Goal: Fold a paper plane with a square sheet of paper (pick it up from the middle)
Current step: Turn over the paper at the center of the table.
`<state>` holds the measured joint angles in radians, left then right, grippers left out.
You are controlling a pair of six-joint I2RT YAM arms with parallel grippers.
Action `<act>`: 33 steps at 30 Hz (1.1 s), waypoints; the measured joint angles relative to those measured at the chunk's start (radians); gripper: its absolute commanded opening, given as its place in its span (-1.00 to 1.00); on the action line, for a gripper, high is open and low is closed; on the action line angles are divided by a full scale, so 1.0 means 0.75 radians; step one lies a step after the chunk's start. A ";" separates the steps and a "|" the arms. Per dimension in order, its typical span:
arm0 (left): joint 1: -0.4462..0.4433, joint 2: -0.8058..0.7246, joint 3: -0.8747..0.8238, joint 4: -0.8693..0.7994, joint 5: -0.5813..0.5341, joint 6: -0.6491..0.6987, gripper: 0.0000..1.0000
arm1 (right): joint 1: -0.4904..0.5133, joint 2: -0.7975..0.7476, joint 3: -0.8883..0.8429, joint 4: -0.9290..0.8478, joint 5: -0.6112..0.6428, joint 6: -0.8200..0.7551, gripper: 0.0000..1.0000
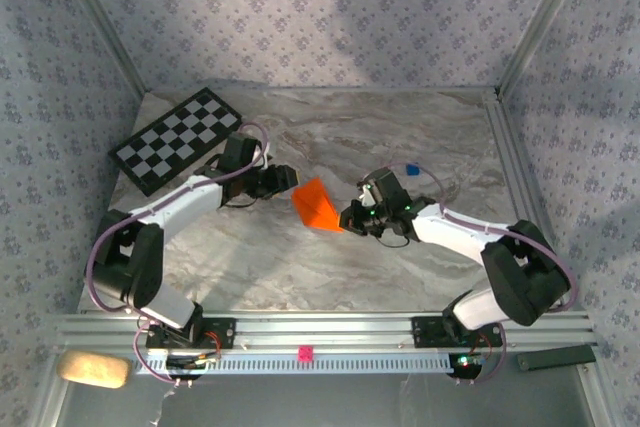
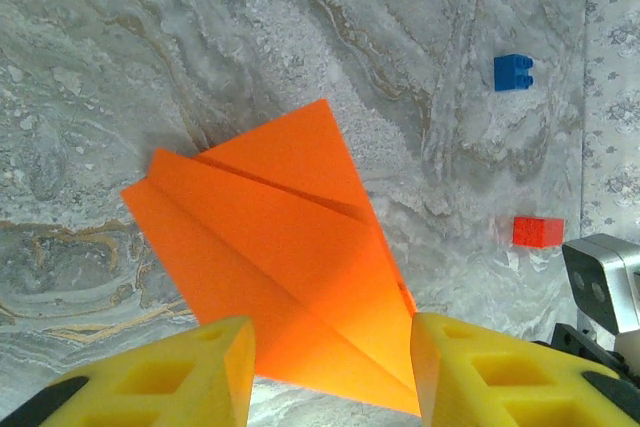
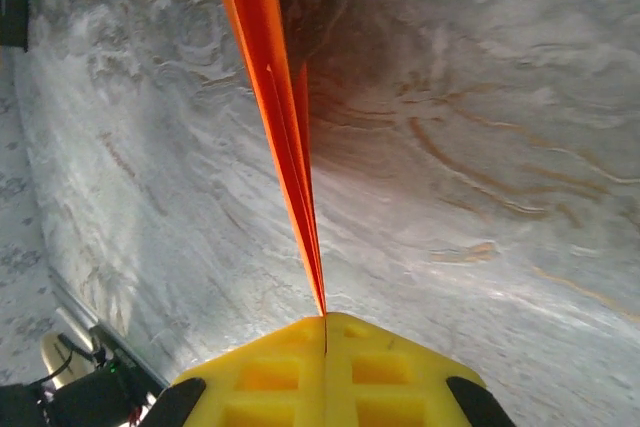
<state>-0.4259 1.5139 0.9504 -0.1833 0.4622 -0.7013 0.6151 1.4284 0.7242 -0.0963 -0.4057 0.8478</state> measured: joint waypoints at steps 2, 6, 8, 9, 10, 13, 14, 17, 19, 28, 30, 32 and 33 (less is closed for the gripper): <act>0.000 -0.030 -0.020 -0.001 -0.009 0.000 -0.10 | -0.003 -0.024 0.008 -0.056 0.043 0.003 -0.91; 0.000 -0.107 -0.061 -0.008 -0.010 0.000 -0.10 | -0.003 -0.094 0.041 -0.169 0.130 0.061 -0.91; 0.000 -0.143 -0.073 -0.027 -0.010 0.001 -0.10 | -0.003 -0.142 0.050 -0.202 0.167 0.098 -0.91; 0.000 -0.161 -0.077 -0.040 -0.011 0.001 -0.10 | -0.003 -0.171 0.052 -0.220 0.187 0.116 -0.91; 0.001 -0.172 -0.079 -0.052 -0.014 0.001 -0.10 | -0.003 -0.201 0.052 -0.237 0.211 0.134 -0.91; 0.000 -0.187 -0.081 -0.076 -0.020 0.000 -0.10 | -0.003 -0.298 0.050 -0.279 0.266 0.184 -0.91; 0.001 -0.187 -0.083 -0.076 -0.020 -0.005 -0.10 | -0.003 -0.330 0.043 -0.282 0.280 0.197 -0.91; 0.001 -0.186 -0.090 -0.087 -0.028 -0.020 -0.10 | -0.003 -0.438 -0.001 -0.300 0.318 0.236 -0.91; 0.001 -0.185 -0.090 -0.091 -0.029 -0.024 -0.10 | -0.006 -0.494 -0.030 -0.316 0.337 0.252 -0.91; 0.001 -0.192 -0.089 -0.103 -0.074 -0.024 -0.09 | -0.027 -0.644 -0.059 -0.406 0.428 0.204 -0.91; 0.003 -0.213 -0.090 -0.106 -0.095 -0.024 -0.09 | -0.033 -0.636 -0.035 -0.438 0.448 0.160 -0.91; 0.008 -0.261 -0.098 -0.105 -0.131 -0.024 -0.07 | -0.036 -0.611 0.013 -0.472 0.468 0.098 -0.92; 0.011 -0.287 -0.102 -0.105 -0.146 -0.023 -0.06 | -0.036 -0.595 0.042 -0.485 0.479 0.064 -0.92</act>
<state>-0.4179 1.2987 0.8738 -0.2619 0.3527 -0.7189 0.5884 0.9821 0.7555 -0.4603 -0.0467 0.8955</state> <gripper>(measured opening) 0.463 0.052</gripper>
